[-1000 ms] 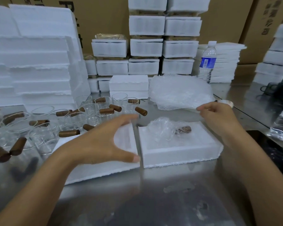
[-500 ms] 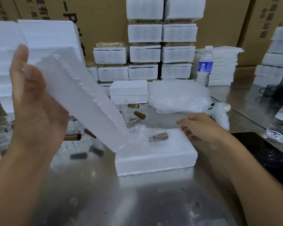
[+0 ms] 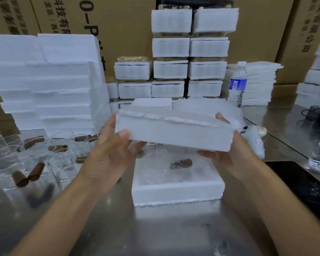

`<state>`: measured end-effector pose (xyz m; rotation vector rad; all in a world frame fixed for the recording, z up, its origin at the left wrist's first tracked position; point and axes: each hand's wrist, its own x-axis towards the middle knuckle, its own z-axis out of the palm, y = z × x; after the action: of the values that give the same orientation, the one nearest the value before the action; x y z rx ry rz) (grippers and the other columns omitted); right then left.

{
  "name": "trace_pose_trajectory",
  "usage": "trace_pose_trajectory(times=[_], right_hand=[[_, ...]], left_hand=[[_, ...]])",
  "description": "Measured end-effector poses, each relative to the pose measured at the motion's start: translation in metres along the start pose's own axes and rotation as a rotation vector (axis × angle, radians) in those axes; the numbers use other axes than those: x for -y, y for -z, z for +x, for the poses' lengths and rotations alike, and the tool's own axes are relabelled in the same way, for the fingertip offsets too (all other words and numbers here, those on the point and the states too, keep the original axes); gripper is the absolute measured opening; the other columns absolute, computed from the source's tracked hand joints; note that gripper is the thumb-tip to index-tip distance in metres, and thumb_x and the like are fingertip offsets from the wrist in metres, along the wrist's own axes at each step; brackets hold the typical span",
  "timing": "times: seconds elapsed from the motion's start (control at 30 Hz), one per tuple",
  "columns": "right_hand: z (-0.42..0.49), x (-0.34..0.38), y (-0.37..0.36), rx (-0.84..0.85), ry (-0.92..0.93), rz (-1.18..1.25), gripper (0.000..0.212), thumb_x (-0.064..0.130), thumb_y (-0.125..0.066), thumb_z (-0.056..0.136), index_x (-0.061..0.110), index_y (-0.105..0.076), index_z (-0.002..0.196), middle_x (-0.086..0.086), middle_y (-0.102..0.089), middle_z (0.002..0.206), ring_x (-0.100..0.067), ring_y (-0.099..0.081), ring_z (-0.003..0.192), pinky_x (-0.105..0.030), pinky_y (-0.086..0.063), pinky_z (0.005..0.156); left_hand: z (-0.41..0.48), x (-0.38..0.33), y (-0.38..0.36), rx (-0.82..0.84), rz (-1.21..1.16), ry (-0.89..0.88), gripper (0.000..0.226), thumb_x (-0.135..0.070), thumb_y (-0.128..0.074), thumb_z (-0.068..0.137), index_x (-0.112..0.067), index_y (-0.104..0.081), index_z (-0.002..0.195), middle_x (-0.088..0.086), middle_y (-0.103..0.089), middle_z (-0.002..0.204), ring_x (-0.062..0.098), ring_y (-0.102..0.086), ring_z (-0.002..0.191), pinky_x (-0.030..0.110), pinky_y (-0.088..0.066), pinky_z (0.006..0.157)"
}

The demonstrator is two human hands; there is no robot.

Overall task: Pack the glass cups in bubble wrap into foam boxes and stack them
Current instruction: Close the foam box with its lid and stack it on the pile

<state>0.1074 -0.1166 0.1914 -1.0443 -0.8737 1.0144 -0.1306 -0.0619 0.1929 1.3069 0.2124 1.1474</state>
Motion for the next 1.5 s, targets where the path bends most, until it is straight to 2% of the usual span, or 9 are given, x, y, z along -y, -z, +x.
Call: trace_pose_trajectory(times=[0.1,0.27,0.43,0.6,0.73,0.87,1.1,1.27,1.5], right_hand=[[0.0,0.002,0.006,-0.075,-0.004,0.047,0.023,0.04,-0.051,0.092,0.022,-0.061,0.083,0.004,-0.069,0.069,-0.01,-0.066,0.06,-0.031,-0.05,0.06],[0.0,-0.002,0.013,0.003,-0.091,-0.034,0.023,0.037,-0.055,0.088,0.02,-0.068,0.079,0.004,-0.068,0.068,-0.011,-0.064,0.063,-0.024,-0.047,0.059],[0.002,-0.006,0.012,-0.106,-0.165,-0.087,0.024,0.034,-0.061,0.082,0.018,-0.071,0.066,-0.001,-0.067,0.063,-0.022,-0.062,0.067,-0.035,-0.045,0.075],[0.003,-0.008,0.014,-0.113,-0.208,-0.136,0.022,0.032,-0.058,0.084,0.016,-0.065,0.07,0.0,-0.062,0.058,-0.019,-0.058,0.058,-0.031,-0.042,0.063],[-0.001,-0.005,0.012,-0.097,-0.187,-0.14,0.021,0.027,-0.054,0.087,0.013,-0.065,0.077,-0.003,-0.064,0.066,-0.018,-0.06,0.057,-0.028,-0.045,0.063],[-0.002,-0.005,0.013,-0.112,-0.122,-0.147,0.034,0.017,-0.045,0.095,-0.004,-0.056,0.118,-0.002,-0.064,0.051,-0.01,-0.057,0.036,-0.013,-0.043,0.038],[-0.012,-0.008,0.004,-0.15,-0.177,-0.021,0.025,0.032,-0.069,0.08,0.02,-0.075,0.059,0.001,-0.071,0.064,-0.013,-0.069,0.059,-0.029,-0.05,0.061],[-0.012,-0.005,-0.004,-0.226,-0.126,-0.089,0.033,0.026,-0.056,0.09,0.012,-0.056,0.061,0.003,-0.054,0.039,-0.001,-0.052,0.03,-0.008,-0.034,0.03],[-0.016,-0.01,0.004,-0.011,-0.149,-0.027,0.023,0.032,-0.08,0.055,0.017,-0.078,0.072,-0.009,-0.074,0.083,-0.023,-0.072,0.07,-0.028,-0.054,0.052]], left_hand=[[-0.007,0.003,0.014,0.088,0.241,0.088,0.117,-0.048,-0.092,0.04,-0.025,-0.037,0.141,0.002,-0.053,0.139,0.026,-0.056,0.121,0.047,-0.047,0.098],[-0.023,0.007,0.026,0.135,0.608,0.075,0.099,-0.032,-0.084,0.056,-0.046,-0.027,0.137,-0.044,-0.047,0.124,-0.017,-0.043,0.12,0.007,-0.046,0.084],[-0.034,0.008,0.026,0.146,0.717,0.222,0.11,-0.042,-0.083,0.059,-0.075,-0.005,0.129,-0.038,-0.036,0.138,-0.006,-0.033,0.133,0.038,-0.033,0.108],[-0.03,0.007,0.025,0.171,0.731,0.245,0.104,-0.036,-0.08,0.064,-0.072,-0.011,0.132,-0.036,-0.033,0.141,-0.001,-0.033,0.135,0.048,-0.033,0.112],[-0.031,0.008,0.028,0.165,0.723,0.23,0.103,-0.035,-0.082,0.063,-0.072,-0.013,0.13,-0.046,-0.034,0.133,-0.02,-0.032,0.125,0.041,-0.033,0.111],[-0.031,0.01,0.03,0.196,0.747,0.214,0.104,-0.04,-0.083,0.06,-0.072,-0.012,0.129,-0.047,-0.033,0.131,-0.025,-0.029,0.122,0.03,-0.035,0.102],[-0.023,0.019,0.04,0.217,0.691,0.261,0.103,-0.043,-0.082,0.058,-0.071,-0.015,0.13,-0.041,-0.035,0.135,-0.017,-0.03,0.128,0.026,-0.032,0.106],[-0.019,0.024,0.049,0.28,0.61,0.313,0.105,-0.033,-0.082,0.064,-0.057,-0.014,0.141,-0.045,-0.038,0.132,-0.014,-0.032,0.131,0.023,-0.034,0.107],[-0.019,0.025,0.056,0.334,0.565,0.362,0.104,-0.009,-0.078,0.074,-0.049,-0.012,0.144,-0.056,-0.038,0.12,-0.025,-0.039,0.116,0.002,-0.041,0.083]])
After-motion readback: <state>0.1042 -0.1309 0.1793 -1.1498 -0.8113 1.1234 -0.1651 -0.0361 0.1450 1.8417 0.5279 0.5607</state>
